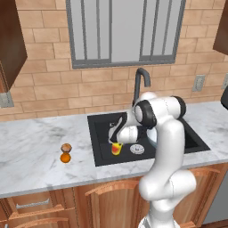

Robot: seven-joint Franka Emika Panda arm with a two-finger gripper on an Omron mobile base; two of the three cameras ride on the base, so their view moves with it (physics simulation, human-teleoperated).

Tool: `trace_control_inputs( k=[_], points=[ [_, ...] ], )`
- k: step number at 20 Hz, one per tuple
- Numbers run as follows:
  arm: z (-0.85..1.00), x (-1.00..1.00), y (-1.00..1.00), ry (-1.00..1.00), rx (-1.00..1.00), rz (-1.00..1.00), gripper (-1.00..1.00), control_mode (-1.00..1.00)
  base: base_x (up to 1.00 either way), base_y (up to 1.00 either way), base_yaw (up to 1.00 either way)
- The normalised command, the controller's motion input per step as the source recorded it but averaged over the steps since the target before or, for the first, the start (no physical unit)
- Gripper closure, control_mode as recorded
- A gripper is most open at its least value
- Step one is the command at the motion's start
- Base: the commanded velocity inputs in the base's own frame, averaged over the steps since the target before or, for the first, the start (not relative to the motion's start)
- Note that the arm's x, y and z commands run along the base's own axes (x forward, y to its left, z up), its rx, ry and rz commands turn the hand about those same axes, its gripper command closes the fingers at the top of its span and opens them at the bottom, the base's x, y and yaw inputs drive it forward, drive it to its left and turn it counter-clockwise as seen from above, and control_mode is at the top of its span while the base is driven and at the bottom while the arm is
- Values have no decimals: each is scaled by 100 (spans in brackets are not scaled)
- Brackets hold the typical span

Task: Remove the tangerine and tangerine from the sink. Then move the bowl and cup from the counter to the sink for washing.

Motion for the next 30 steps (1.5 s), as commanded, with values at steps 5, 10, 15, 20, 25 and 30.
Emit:
trace_control_inputs(
  k=[5, 10, 15, 20, 25, 30],
  points=[
    [-31, 13, 2, -6, -3, 0, 100, -100, 0, 0, 0],
    [-31, 15, 4, -7, -4, 0, 100, -100, 0, 0, 0],
    [-30, 16, 1, -4, -4, 0, 100, -100, 0, 0, 0],
    [-30, 14, 3, -3, -3, 0, 100, -100, 0, 0, 0],
    [-23, 1, 14, -9, -3, 0, 100, -100, 0, 0, 0],
    [-22, -3, 14, -2, -4, -1, 100, -100, 0, 0, 0]
  ],
)
